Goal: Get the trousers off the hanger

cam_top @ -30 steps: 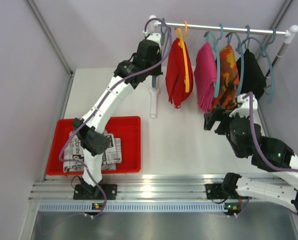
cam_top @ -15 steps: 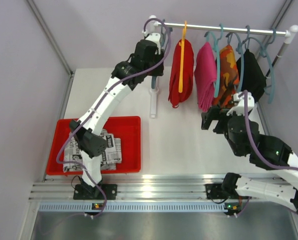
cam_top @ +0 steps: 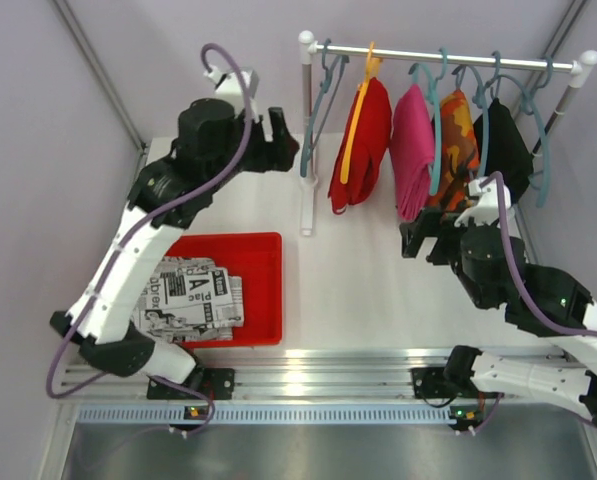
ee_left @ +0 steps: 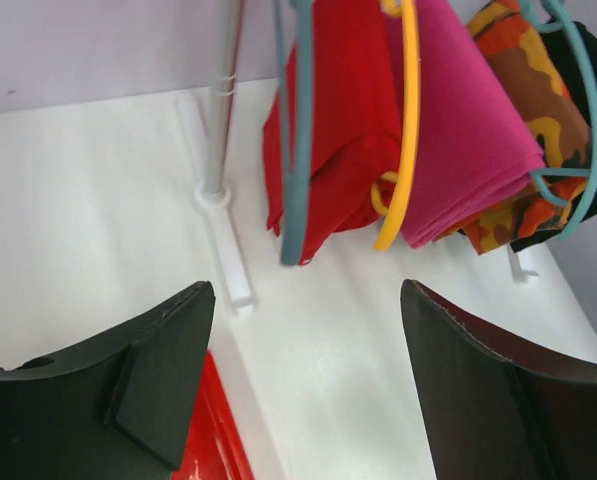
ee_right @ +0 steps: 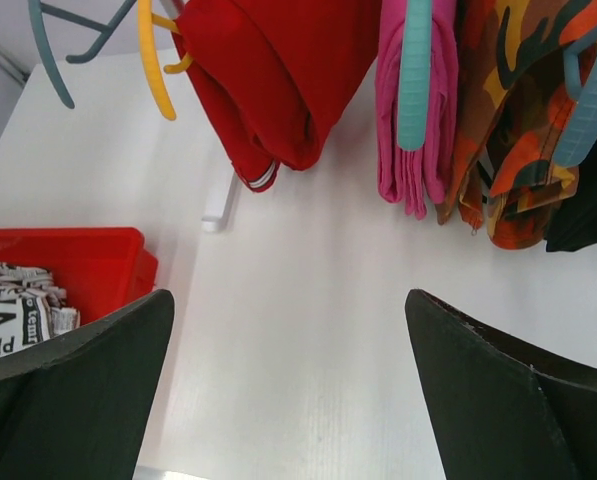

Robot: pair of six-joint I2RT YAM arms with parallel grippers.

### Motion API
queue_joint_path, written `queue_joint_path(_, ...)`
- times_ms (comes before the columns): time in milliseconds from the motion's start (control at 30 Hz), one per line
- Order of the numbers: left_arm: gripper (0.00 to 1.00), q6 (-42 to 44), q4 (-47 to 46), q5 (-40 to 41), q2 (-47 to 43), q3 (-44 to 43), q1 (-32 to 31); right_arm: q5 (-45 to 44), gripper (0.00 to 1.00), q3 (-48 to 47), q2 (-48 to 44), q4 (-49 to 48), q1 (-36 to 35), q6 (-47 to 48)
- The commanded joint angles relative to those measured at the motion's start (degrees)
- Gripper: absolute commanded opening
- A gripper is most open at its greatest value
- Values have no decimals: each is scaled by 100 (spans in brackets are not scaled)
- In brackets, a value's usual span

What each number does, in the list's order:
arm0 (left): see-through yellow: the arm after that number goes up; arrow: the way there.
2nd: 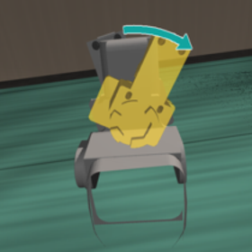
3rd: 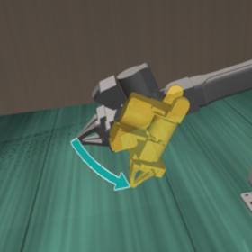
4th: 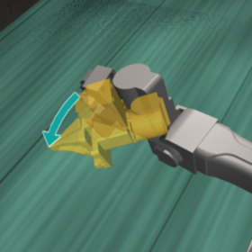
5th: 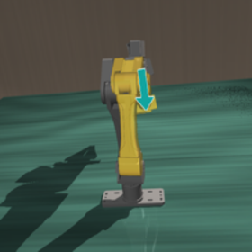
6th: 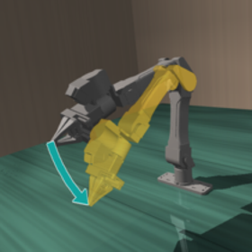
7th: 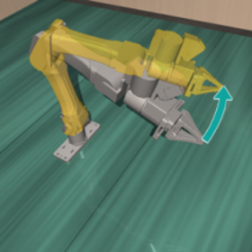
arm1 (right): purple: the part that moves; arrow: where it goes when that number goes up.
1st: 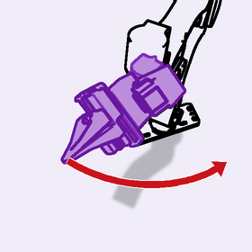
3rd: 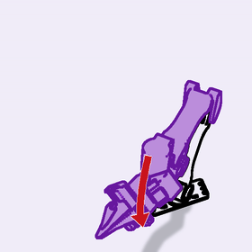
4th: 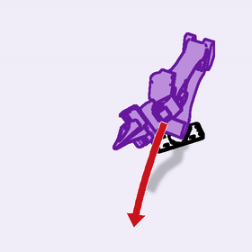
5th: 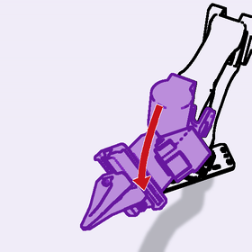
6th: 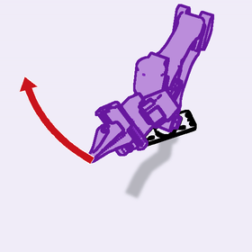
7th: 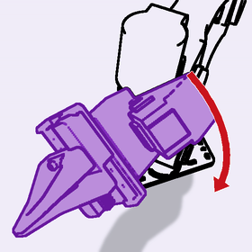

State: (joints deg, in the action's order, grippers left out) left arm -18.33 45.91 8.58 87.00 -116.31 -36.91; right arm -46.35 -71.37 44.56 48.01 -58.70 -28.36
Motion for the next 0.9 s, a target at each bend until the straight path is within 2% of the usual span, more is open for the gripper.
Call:
queue_joint_path(0, 81, -530, 189, 520, -945, 721, 25, 135, 100, -157, 106, 261, 95, -161)
queue_joint_path(133, 81, -1723, 1094, 2519, -1720, 1364, 43, 231, 100, -79, 141, 323, 86, -363)
queue_joint_path(233, 85, -2489, 1762, 3227, -2379, 2076, 227, 319, 100, 35, 71, 209, 86, -460)
queue_joint_path(267, 86, -3074, 1955, 3455, -2529, 2260, 358, 354, 100, 123, 53, 122, 95, -469)
queue_joint_path(333, 90, -3640, 2351, 3519, -2933, 2875, 456, 468, 100, 229, 10, 51, 95, -548)
queue_joint_path(367, 96, -4113, 2439, 3554, -3065, 3095, 482, 504, 100, 334, 9, -10, 87, -557)
queue_joint_path(467, 97, -5108, 2870, 3879, -3382, 4104, 640, 662, 100, 510, 27, -90, 86, -592)
queue_joint_path(633, 97, -6759, 3459, 4055, -3488, 5029, 992, 1013, 100, 633, 62, -116, 86, -688)
queue_joint_path(733, 97, -6790, 3145, 3898, -3664, 5644, 1299, 1154, 100, 774, 1, -230, 86, -706)
queue_joint_path(867, 96, -6201, 1934, 3230, -3804, 6487, 2009, 1251, 100, 888, -26, -336, 95, -618)
